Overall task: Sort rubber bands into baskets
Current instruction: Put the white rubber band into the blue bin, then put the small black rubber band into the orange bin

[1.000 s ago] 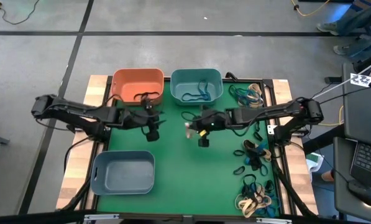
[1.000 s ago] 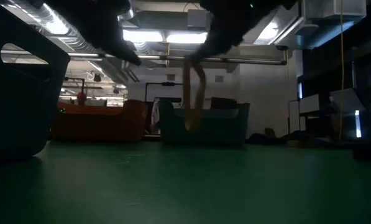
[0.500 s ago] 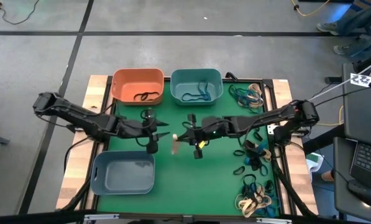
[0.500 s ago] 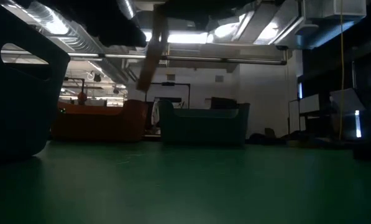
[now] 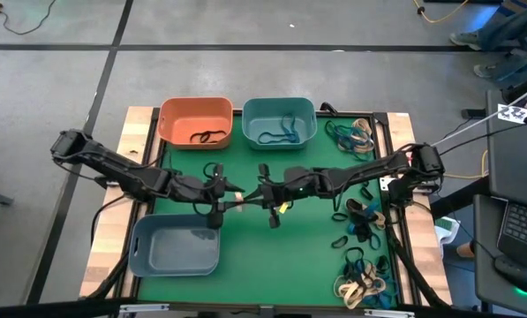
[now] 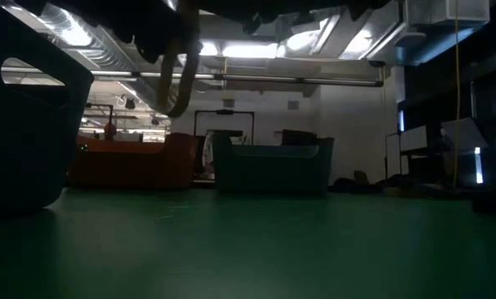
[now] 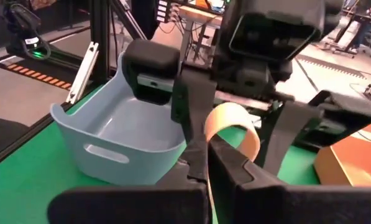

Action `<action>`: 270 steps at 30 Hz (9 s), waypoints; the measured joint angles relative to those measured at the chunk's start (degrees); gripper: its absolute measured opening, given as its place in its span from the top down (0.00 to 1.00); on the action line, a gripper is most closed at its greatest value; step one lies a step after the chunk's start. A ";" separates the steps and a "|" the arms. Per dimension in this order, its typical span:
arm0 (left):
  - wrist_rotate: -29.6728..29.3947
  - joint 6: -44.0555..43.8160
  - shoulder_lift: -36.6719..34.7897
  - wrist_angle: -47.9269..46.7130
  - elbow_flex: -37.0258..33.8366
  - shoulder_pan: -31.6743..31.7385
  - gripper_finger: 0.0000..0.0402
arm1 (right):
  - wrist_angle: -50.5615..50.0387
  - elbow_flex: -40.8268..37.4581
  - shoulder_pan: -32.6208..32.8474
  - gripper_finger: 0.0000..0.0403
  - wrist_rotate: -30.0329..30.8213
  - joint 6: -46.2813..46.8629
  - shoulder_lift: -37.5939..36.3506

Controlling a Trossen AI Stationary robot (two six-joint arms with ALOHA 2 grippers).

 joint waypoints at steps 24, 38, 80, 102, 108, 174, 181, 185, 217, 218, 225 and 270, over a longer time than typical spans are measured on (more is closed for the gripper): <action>0.54 -0.26 0.09 1.23 0.02 -2.47 0.98 | 4.56 0.02 1.22 0.99 -1.69 -0.08 0.00; 0.49 5.24 -3.55 -0.59 0.09 -4.75 0.97 | 3.45 0.02 1.16 0.58 -1.66 3.33 -2.05; 18.56 -26.00 -14.97 -40.89 -2.62 -16.19 0.96 | -12.63 0.02 9.50 0.48 5.25 18.11 -3.37; 1.77 -14.21 -16.10 -37.15 4.07 -15.34 0.59 | -24.83 -0.04 9.33 0.48 11.77 18.32 -8.33; -10.57 -6.74 -14.85 -29.37 3.99 -14.85 0.61 | -38.45 0.02 9.33 0.48 20.54 23.82 -15.25; -10.69 7.20 -2.79 -12.25 3.93 -4.11 0.61 | -58.64 -31.76 11.98 0.57 5.42 66.32 -19.74; -10.69 7.20 -2.79 -12.12 3.93 -4.11 0.61 | -57.50 -31.74 12.02 0.85 5.88 64.59 -19.69; -10.69 6.91 -2.79 -12.10 3.93 -4.11 0.61 | -55.19 -31.89 12.04 0.98 6.19 62.58 -19.67; -10.66 4.08 -2.79 -12.00 3.93 -3.93 0.61 | -24.55 -20.81 11.96 0.97 25.53 32.93 -19.54; -10.65 4.58 -2.79 -11.89 3.93 -3.73 0.61 | -23.50 -20.81 11.98 0.97 26.14 32.27 -19.53; -14.92 2.96 -3.22 -11.32 3.95 -1.33 0.61 | -19.22 -20.79 11.96 0.97 28.00 29.95 -17.09; -1.18 -4.81 4.33 -54.42 13.94 54.65 0.61 | -18.08 -20.79 11.96 0.96 31.30 30.08 -10.97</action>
